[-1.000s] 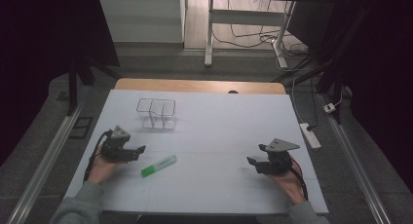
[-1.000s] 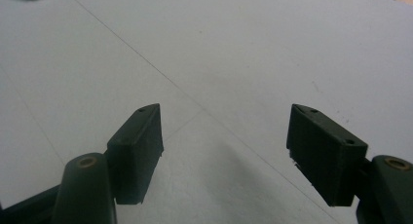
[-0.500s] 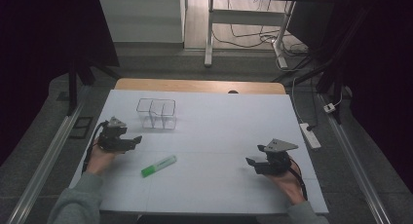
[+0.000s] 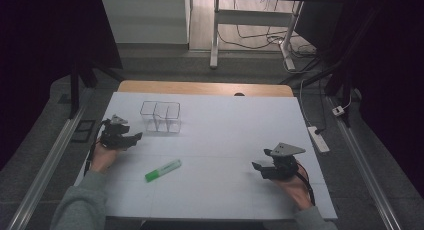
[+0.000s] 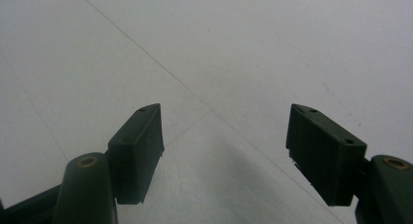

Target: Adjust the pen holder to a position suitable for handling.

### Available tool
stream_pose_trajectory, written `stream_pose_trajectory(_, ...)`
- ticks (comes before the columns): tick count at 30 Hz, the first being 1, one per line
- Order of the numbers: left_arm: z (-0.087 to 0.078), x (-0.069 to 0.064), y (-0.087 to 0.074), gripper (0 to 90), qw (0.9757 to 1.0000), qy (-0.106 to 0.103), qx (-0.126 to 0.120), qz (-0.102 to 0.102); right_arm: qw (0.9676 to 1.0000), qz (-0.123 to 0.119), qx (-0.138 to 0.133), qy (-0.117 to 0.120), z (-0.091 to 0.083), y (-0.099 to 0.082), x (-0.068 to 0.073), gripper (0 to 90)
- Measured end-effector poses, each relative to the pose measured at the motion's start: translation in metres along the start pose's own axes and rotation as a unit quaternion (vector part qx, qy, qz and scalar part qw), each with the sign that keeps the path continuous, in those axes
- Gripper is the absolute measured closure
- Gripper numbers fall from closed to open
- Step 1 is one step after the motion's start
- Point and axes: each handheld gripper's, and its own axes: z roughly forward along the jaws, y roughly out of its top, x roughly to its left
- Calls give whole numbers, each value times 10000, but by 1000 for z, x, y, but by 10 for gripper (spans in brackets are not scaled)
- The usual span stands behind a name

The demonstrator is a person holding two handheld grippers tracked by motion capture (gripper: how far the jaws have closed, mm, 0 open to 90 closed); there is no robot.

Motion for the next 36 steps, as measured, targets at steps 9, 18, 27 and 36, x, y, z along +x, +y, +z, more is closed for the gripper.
stream_pose_trajectory(9,10,13,12,721,9999,13,-168,-13,10000,-15,84,-19,1,-1,0,293)
stream_pose_trajectory(18,23,17,22,891,9996,-158,-241,-51,9999,-7,126,-48,2,-2,-1,293)
stream_pose_trajectory(27,34,19,31,891,9991,-329,-244,-75,9999,-26,150,-77,2,-2,-1,293)
stream_pose_trajectory(36,38,18,31,892,9989,-404,-201,-94,9998,-19,170,-62,4,-2,0,293)
